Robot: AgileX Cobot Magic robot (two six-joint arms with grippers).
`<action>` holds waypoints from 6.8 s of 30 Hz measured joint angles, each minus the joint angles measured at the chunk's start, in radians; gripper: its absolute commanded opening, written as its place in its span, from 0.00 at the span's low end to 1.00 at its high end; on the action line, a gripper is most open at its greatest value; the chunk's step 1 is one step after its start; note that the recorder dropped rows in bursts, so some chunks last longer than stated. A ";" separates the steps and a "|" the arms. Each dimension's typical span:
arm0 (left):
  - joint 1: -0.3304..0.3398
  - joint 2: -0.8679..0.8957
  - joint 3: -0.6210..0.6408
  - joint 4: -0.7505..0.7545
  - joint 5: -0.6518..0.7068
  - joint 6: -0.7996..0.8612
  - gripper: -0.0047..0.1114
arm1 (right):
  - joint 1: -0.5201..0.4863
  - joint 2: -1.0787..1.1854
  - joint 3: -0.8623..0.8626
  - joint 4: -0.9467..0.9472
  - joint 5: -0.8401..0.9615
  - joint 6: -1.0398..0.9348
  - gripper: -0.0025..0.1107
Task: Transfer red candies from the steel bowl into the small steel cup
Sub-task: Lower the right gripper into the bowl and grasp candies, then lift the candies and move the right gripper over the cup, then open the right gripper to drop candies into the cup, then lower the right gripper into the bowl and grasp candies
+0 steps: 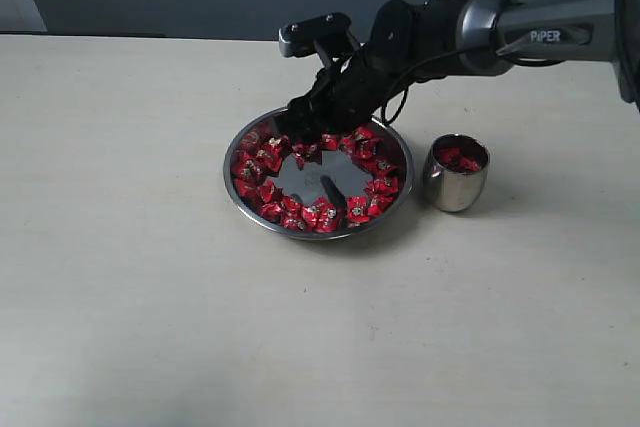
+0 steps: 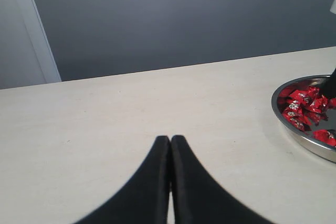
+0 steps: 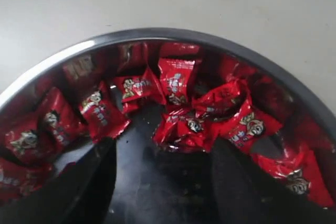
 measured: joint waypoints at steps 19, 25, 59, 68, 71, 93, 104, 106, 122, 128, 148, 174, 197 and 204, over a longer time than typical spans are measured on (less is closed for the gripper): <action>0.000 0.000 0.000 0.000 0.000 0.000 0.04 | 0.000 0.075 0.000 0.104 -0.082 -0.002 0.49; 0.000 0.000 0.000 0.000 0.000 0.000 0.04 | 0.000 0.075 0.000 0.141 -0.102 -0.002 0.49; 0.000 0.000 0.000 0.000 0.000 0.000 0.04 | 0.000 0.107 -0.002 0.151 -0.104 0.004 0.02; 0.000 0.000 0.000 0.000 0.000 0.000 0.04 | 0.002 0.020 -0.005 0.094 0.089 0.004 0.02; 0.000 0.000 0.000 0.000 0.000 0.000 0.04 | 0.002 -0.046 -0.005 0.077 0.102 0.004 0.02; 0.000 0.000 0.000 0.000 0.000 0.000 0.04 | -0.221 -0.489 -0.005 -0.258 0.282 0.231 0.02; 0.000 0.000 0.000 0.000 0.000 0.000 0.04 | -0.227 -0.473 -0.005 -0.324 0.553 0.237 0.02; 0.000 0.000 0.000 0.000 0.000 0.000 0.04 | -0.227 -0.444 -0.005 -0.341 0.636 0.239 0.02; 0.000 0.000 0.000 0.000 0.000 0.000 0.04 | -0.227 -0.261 -0.006 -0.362 0.675 0.239 0.02; 0.000 0.000 0.000 0.000 0.000 0.000 0.04 | -0.227 -0.261 -0.006 -0.362 0.665 0.237 0.04; 0.000 0.000 0.000 0.000 0.000 0.000 0.04 | -0.227 -0.261 -0.006 -0.362 0.665 0.233 0.37; 0.000 0.000 0.000 0.000 0.000 0.000 0.04 | 0.014 -0.096 -0.006 -0.011 0.494 0.002 0.51; 0.000 0.000 0.000 0.000 0.000 0.000 0.04 | 0.016 -0.002 -0.006 -0.074 0.457 0.000 0.43; 0.000 0.000 0.000 0.000 0.000 0.000 0.04 | 0.016 -0.002 -0.006 -0.075 0.481 0.000 0.06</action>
